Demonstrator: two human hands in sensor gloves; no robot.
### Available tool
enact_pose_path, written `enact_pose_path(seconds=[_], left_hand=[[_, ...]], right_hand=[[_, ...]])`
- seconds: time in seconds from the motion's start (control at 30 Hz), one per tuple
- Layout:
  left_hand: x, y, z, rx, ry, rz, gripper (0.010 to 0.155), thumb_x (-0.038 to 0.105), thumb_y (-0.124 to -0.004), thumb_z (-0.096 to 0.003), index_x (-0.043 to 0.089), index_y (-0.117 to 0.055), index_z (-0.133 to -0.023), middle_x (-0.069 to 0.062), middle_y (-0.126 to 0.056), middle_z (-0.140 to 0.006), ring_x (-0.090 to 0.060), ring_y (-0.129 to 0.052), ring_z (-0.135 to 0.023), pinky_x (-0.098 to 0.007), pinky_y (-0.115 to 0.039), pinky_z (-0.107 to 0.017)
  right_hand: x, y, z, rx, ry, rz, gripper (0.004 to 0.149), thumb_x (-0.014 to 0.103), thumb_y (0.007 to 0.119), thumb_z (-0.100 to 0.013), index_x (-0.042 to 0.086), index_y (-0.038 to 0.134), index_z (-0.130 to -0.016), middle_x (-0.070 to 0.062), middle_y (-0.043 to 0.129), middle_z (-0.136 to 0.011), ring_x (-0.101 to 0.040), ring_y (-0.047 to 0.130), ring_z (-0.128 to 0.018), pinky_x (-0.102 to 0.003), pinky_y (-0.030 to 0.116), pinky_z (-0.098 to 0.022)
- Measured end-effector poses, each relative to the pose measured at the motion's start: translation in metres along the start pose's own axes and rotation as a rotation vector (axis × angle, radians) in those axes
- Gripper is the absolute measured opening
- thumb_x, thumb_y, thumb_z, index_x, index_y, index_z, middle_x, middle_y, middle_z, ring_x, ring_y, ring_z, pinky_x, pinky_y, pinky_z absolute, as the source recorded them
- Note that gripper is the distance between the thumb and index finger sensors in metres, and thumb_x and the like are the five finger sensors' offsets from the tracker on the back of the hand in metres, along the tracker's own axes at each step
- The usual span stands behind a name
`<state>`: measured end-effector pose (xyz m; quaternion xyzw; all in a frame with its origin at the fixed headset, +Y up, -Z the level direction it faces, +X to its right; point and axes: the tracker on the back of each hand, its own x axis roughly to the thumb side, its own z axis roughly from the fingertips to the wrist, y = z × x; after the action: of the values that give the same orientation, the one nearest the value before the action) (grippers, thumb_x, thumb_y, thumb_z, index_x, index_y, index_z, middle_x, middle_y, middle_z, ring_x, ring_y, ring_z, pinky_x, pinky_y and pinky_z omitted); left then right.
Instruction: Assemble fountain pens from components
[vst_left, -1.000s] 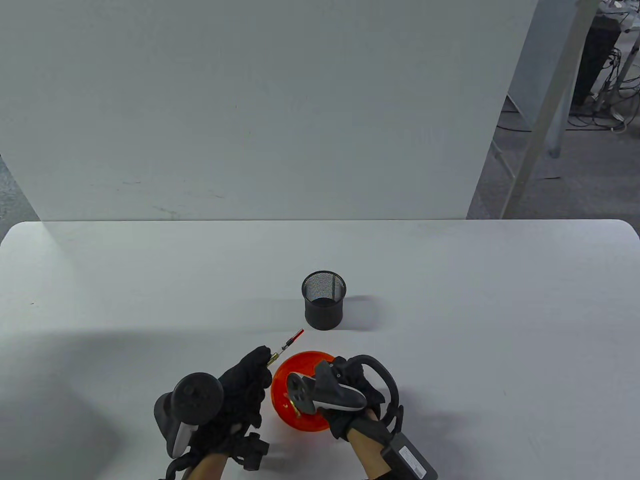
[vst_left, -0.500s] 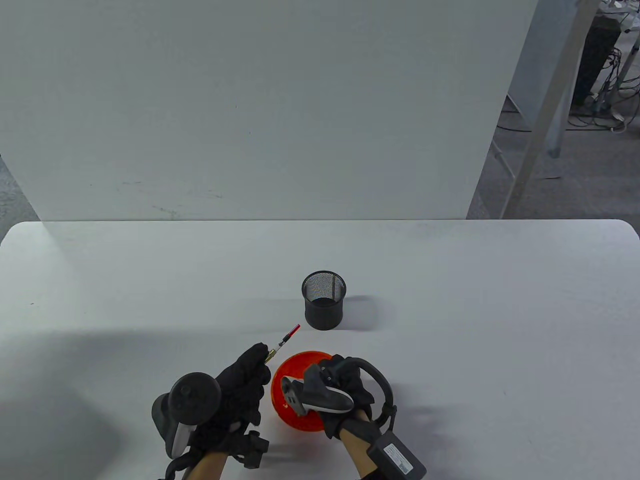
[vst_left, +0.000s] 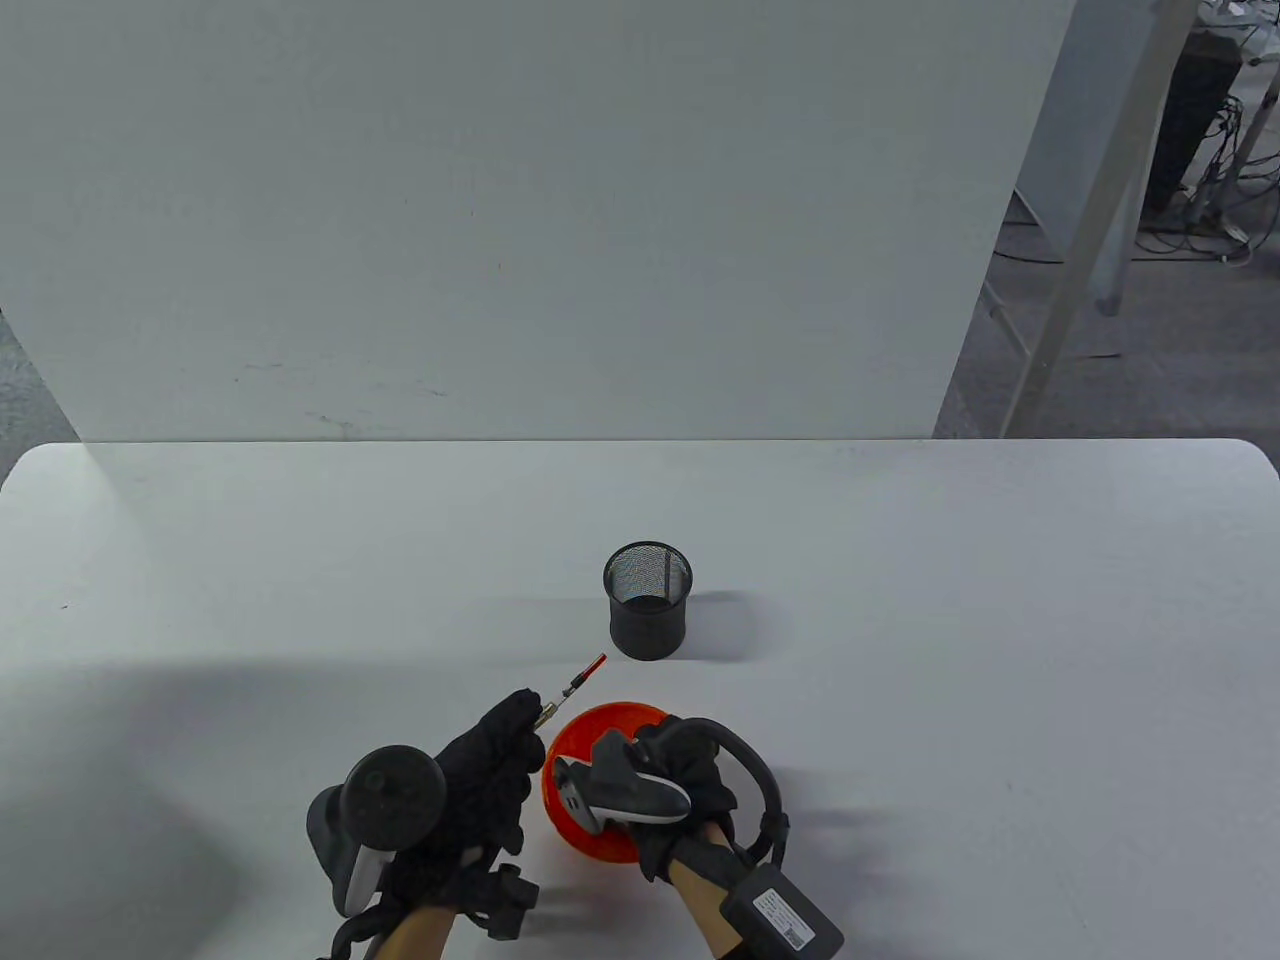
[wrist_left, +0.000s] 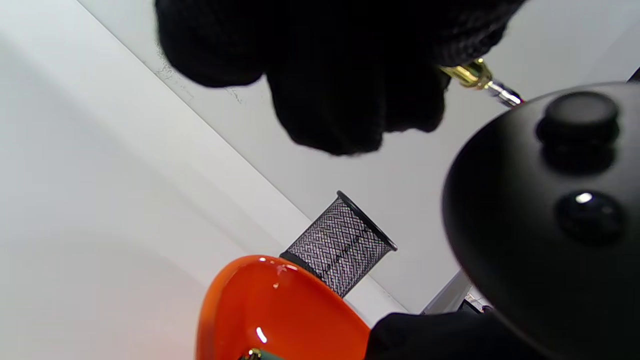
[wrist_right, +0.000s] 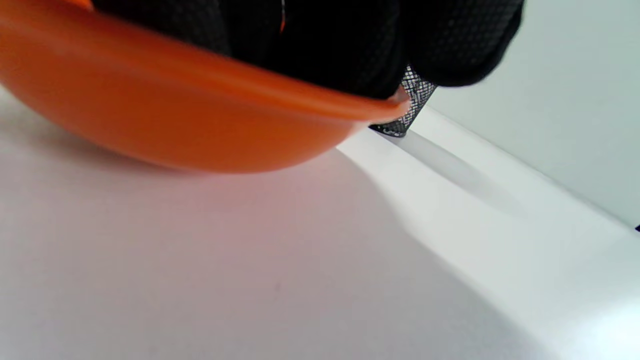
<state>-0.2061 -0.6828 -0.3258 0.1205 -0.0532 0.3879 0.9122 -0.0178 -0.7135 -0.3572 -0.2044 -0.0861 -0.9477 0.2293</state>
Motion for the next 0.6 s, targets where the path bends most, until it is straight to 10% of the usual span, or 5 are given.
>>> enact_pose_path(seconds=[0.6], left_hand=[[0.000,-0.001,0.000,-0.002,0.011,-0.004,0.046,0.045,-0.068,-0.0519,0.037,-0.074,-0.097,0.008,-0.099,-0.071,-0.010,-0.105,-0.042,-0.037,-0.087,-0.041]], right_hand=[[0.012,-0.005,0.003,0.002,-0.057,0.072,0.057,0.046,0.077,-0.051,0.007,0.083,-0.093,-0.014,0.080,-0.087,-0.033,0.077,-0.075,-0.056,0.070,-0.060]])
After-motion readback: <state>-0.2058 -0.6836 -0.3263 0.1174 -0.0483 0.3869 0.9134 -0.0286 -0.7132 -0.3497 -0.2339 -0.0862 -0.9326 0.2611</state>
